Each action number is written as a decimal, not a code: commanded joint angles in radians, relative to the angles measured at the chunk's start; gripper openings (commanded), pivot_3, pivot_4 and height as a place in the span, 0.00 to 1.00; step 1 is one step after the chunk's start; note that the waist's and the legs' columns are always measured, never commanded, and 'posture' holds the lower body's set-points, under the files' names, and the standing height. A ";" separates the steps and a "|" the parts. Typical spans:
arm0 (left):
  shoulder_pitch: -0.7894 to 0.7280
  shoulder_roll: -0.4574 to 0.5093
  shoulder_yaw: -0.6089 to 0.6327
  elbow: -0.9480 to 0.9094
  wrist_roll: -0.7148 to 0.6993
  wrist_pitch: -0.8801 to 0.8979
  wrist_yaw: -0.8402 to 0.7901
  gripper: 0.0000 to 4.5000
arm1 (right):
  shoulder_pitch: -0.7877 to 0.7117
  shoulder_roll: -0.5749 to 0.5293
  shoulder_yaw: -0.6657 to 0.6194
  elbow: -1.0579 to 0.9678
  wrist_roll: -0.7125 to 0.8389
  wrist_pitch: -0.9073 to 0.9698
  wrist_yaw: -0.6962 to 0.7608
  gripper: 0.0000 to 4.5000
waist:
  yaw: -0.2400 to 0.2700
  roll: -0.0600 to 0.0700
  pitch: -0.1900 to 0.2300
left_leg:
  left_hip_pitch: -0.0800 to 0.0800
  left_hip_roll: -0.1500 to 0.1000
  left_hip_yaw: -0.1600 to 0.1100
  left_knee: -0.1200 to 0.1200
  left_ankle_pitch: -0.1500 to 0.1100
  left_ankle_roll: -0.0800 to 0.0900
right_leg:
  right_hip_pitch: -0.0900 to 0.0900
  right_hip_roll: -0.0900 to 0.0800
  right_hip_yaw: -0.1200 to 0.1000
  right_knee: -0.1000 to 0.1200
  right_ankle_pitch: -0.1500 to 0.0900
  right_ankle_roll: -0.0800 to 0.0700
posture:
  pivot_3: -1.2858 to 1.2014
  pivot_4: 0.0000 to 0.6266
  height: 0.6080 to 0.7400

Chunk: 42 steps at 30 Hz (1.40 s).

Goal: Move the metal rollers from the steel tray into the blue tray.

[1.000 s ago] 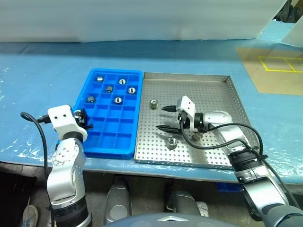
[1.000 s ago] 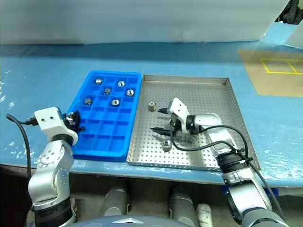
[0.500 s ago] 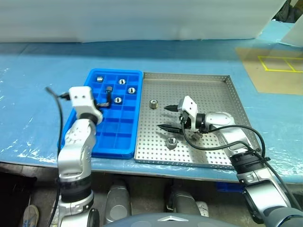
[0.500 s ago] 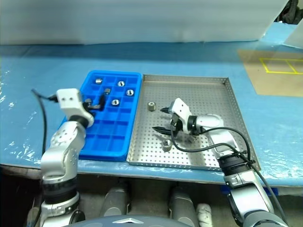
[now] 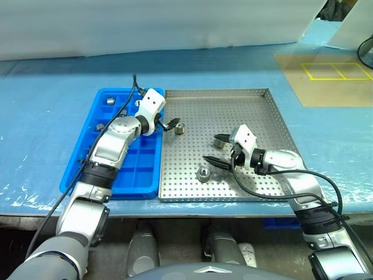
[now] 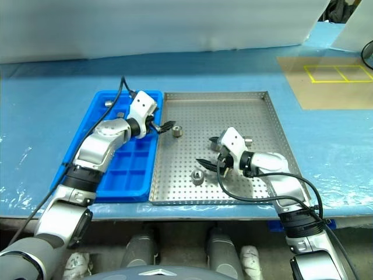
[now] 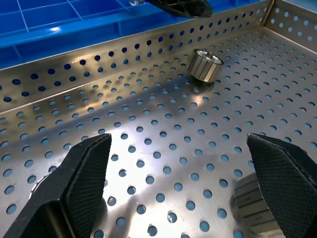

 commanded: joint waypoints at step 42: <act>-0.263 -0.074 -0.071 0.438 0.206 -0.216 -0.304 0.00 | 0.022 0.006 -0.015 -0.077 0.030 0.000 -0.083 1.00 | -0.020 0.003 -0.001 | 0.001 -0.002 0.001 -0.002 0.001 0.003 | 0.001 -0.001 0.002 -0.002 0.000 0.000 | 0.43 0.24 1.00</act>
